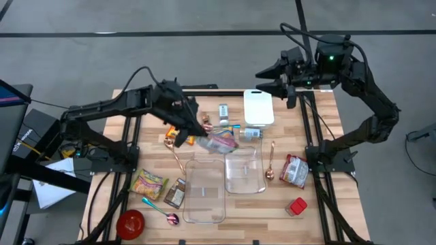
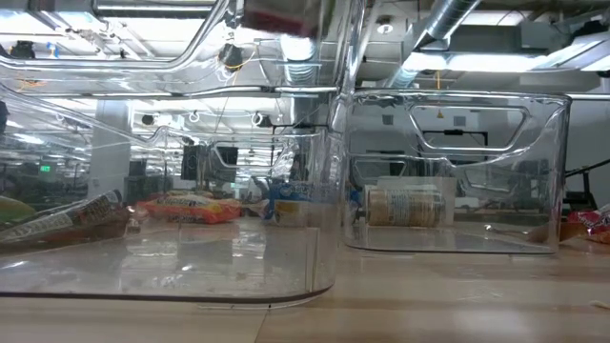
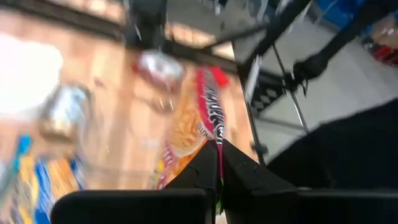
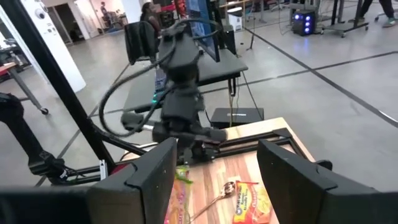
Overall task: Pick & Place Food Item
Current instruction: Put the top right green noodle pack into the left transparent bin
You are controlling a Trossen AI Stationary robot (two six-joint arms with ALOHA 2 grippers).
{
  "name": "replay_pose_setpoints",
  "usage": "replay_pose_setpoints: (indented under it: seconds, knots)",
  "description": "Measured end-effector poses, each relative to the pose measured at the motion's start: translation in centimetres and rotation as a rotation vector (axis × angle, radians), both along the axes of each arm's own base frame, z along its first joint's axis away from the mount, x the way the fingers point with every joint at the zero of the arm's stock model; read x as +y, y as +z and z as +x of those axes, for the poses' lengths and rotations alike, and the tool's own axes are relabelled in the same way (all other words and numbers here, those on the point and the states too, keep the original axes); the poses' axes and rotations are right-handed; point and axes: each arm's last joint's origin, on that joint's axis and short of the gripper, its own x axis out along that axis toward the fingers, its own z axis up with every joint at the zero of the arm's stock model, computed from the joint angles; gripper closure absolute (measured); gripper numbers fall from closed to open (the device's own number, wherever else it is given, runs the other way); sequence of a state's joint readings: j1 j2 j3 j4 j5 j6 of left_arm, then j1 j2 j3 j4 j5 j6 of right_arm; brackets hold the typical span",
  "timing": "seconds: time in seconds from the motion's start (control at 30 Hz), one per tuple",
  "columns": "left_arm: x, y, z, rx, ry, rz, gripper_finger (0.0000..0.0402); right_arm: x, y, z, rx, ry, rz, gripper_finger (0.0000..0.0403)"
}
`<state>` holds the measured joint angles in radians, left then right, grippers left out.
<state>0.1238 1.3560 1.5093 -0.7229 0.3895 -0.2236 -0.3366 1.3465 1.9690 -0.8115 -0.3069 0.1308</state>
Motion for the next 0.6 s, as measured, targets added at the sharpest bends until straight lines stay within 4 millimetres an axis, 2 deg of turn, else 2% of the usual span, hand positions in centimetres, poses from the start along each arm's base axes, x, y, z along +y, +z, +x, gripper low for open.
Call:
replay_pose_setpoints:
  seconds: [0.17, 0.33, 0.6]
  knots:
    - [-1.8, -1.1, -0.7, 0.156, -0.039, -0.050, 0.0401, -0.3, -0.3, -0.1, 0.031, -0.016, 0.012, 0.0185]
    - [-3.1, -1.5, -1.1, 0.234, -0.050, -0.095, 0.0401, -0.3, -0.4, -0.2, 0.045, -0.019, 0.024, 0.0185]
    - [-5.4, -4.0, 0.5, 0.398, -0.080, -0.133, 0.0401, 0.1, -0.8, -0.1, 0.078, -0.006, 0.070, 0.0185]
